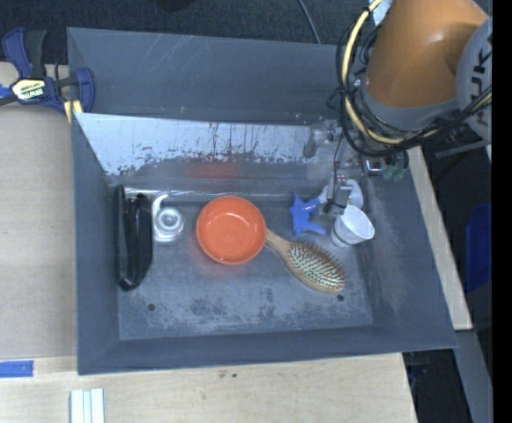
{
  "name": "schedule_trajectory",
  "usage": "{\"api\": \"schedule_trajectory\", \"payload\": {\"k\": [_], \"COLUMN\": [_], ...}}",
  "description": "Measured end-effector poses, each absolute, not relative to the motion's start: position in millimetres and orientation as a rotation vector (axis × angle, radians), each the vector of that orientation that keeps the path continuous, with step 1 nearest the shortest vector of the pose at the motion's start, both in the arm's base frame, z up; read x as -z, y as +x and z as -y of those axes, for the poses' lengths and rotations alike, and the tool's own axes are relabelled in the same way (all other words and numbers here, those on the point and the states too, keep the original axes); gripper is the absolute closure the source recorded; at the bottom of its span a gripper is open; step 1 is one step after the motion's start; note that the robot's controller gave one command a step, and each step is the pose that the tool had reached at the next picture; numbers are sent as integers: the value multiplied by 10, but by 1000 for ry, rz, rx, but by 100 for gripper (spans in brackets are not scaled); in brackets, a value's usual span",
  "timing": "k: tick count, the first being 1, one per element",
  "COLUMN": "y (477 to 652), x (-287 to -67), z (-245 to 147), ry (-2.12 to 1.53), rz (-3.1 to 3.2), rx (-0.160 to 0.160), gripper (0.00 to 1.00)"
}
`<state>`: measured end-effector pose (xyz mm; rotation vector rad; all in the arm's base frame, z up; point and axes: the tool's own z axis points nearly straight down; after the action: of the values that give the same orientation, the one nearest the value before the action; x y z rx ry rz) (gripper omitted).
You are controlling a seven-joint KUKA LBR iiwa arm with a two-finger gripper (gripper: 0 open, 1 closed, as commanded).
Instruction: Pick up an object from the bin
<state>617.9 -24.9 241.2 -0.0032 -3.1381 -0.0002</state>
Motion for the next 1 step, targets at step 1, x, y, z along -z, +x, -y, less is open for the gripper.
{"api": "schedule_trajectory", "payload": {"k": [1], "y": [6187], "x": [-2461], "z": [246], "ry": [-2], "rz": [3146], "rx": [0], "gripper": [0]}}
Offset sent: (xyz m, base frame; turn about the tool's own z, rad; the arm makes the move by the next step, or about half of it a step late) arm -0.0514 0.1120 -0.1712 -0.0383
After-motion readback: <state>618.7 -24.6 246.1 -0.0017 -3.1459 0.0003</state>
